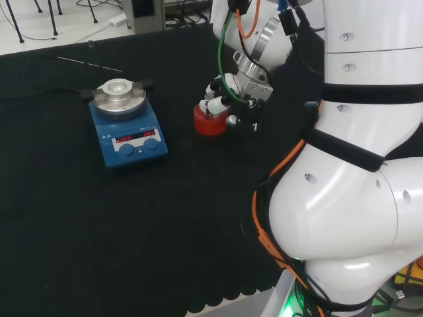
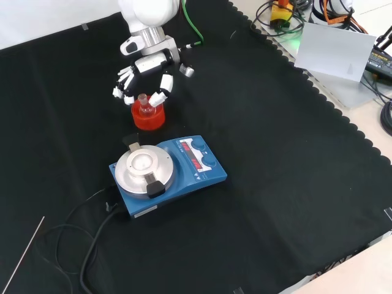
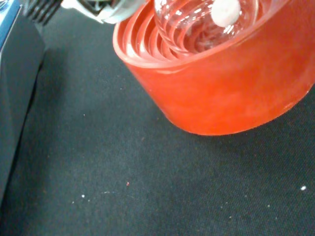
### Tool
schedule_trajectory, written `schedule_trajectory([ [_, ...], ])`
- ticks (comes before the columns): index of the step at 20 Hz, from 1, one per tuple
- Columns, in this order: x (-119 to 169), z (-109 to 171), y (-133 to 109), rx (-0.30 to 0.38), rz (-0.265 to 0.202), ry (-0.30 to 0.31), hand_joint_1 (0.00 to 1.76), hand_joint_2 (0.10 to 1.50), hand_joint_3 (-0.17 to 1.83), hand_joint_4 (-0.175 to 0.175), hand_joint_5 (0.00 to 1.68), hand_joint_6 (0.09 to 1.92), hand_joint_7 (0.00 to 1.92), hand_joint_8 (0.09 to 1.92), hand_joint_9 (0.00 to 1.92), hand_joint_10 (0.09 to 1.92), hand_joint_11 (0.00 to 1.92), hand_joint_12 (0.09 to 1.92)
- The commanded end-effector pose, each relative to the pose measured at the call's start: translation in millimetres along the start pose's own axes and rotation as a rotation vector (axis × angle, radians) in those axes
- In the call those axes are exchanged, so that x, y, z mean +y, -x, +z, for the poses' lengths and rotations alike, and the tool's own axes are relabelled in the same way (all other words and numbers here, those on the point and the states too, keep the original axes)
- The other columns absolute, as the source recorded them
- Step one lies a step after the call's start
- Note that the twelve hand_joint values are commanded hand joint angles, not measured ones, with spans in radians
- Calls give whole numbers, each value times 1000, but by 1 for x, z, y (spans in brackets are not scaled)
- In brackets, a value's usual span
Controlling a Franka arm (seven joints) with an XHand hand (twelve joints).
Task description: Pick up the round-bottom flask.
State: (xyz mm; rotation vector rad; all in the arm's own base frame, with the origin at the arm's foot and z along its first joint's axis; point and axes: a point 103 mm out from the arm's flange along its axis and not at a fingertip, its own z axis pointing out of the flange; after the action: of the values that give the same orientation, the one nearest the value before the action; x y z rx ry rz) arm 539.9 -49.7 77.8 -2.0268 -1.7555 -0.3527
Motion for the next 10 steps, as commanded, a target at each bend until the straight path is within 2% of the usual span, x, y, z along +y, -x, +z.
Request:
schedule_trajectory([
  [1,-1,-4,5,24,9,-4,867,648,736,-29,600,723,182,560,338,612,0,1280],
  [10,-1,-1,2,12,9,-3,862,654,737,-31,623,779,187,563,346,616,0,1292],
])
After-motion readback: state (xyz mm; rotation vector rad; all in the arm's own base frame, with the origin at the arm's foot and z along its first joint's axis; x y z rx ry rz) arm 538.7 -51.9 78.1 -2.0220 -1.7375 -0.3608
